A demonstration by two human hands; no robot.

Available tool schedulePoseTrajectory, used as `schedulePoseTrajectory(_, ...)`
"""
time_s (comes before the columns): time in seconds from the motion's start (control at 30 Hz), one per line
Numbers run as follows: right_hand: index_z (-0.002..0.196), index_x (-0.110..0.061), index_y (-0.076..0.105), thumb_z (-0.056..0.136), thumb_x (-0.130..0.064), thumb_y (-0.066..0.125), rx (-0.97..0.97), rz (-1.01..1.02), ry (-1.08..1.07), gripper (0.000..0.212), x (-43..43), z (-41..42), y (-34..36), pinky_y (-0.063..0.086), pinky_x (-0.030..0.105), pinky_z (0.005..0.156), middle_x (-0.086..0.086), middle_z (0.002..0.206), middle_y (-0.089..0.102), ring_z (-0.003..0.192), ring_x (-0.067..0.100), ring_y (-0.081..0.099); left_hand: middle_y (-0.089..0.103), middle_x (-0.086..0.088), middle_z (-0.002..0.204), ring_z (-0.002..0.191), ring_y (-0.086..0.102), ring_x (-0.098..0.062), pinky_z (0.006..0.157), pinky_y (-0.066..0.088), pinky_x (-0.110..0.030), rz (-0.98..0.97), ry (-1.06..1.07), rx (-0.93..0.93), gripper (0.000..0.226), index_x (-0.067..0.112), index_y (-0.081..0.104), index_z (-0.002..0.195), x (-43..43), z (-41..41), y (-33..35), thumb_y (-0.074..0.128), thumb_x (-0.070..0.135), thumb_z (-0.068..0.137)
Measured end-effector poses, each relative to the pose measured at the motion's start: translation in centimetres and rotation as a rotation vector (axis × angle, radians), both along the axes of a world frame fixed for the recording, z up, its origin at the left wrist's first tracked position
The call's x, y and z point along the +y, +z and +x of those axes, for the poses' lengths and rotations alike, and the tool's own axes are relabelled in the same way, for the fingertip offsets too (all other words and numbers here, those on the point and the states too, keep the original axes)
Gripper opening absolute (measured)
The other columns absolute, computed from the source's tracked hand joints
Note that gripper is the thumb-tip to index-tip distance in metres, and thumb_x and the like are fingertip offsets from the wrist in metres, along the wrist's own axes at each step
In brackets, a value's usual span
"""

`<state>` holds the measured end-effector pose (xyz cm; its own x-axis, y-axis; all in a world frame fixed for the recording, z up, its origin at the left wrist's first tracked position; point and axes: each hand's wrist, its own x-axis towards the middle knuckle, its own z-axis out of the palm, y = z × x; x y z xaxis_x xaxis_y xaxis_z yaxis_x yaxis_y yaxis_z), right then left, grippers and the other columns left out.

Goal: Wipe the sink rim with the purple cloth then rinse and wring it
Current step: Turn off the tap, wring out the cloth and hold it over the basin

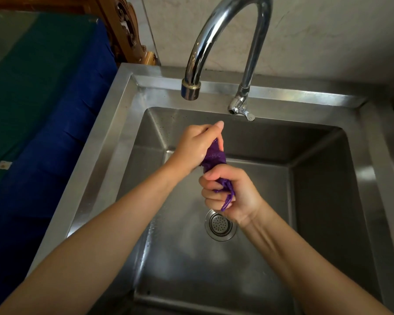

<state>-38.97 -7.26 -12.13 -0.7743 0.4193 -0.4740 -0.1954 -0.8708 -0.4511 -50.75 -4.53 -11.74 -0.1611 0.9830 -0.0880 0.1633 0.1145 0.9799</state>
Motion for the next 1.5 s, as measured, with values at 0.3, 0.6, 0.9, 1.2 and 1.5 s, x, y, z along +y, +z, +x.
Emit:
schedulePoseTrajectory(0.3,0.052,-0.015,0.039,0.059,-0.008,0.058,0.267,-0.091,-0.216,0.022,-0.9,-0.3,0.0,0.014,0.014,0.028,-0.007,0.039,0.035,0.029,0.004,0.018,0.049,0.008,0.036,0.041,0.044,-0.001,0.050,0.036,-0.013,0.001,0.097,-0.144,0.049,0.007,0.052,0.048,0.6,1.7,0.1,0.045,0.015,0.096)
schedulePoseTrajectory(0.6,0.103,-0.011,0.058,0.081,-0.044,0.058,-0.351,0.186,-0.042,0.040,0.6,2.5,-3.5,0.051,0.025,0.050,0.005,0.074,0.061,0.055,0.011,0.058,0.059,0.006,0.050,0.058,0.055,-0.016,0.069,0.045,-0.032,-0.176,0.270,0.039,0.050,0.023,0.060,0.048,-0.8,0.3,-4.4,0.046,0.036,0.094)
schedulePoseTrajectory(0.9,0.086,-0.017,0.056,0.095,-0.050,0.034,-1.240,1.048,-0.036,0.041,1.6,2.5,-4.5,0.043,0.035,0.068,0.011,0.082,0.066,0.085,0.033,0.061,0.060,-0.014,0.076,0.046,0.051,-0.024,0.033,0.034,-0.021,-0.488,0.331,-0.020,0.045,0.015,0.056,0.069,-2.3,4.3,-5.9,0.040,0.049,0.094)
schedulePoseTrajectory(1.2,0.058,-0.013,0.047,0.098,-0.040,0.037,-1.080,0.926,-0.239,0.049,2.0,6.1,-3.4,0.034,0.029,0.054,0.004,0.056,0.052,0.056,0.013,0.050,0.064,-0.027,0.076,0.073,0.063,-0.042,0.066,0.053,-0.056,-0.283,0.271,0.249,0.059,0.002,0.053,0.058,-1.1,7.8,-3.7,0.035,0.042,0.097)
schedulePoseTrajectory(1.5,0.112,-0.021,0.061,0.093,-0.051,0.042,-0.821,0.520,-0.161,0.041,2.3,14.6,1.5,0.048,0.029,0.076,0.008,0.098,0.068,0.086,0.020,0.063,0.062,0.013,0.086,0.081,0.058,-0.002,0.077,0.043,-0.008,-0.060,-0.042,0.128,0.010,0.019,0.063,0.091,-1.3,12.0,1.4,0.066,0.026,0.085)
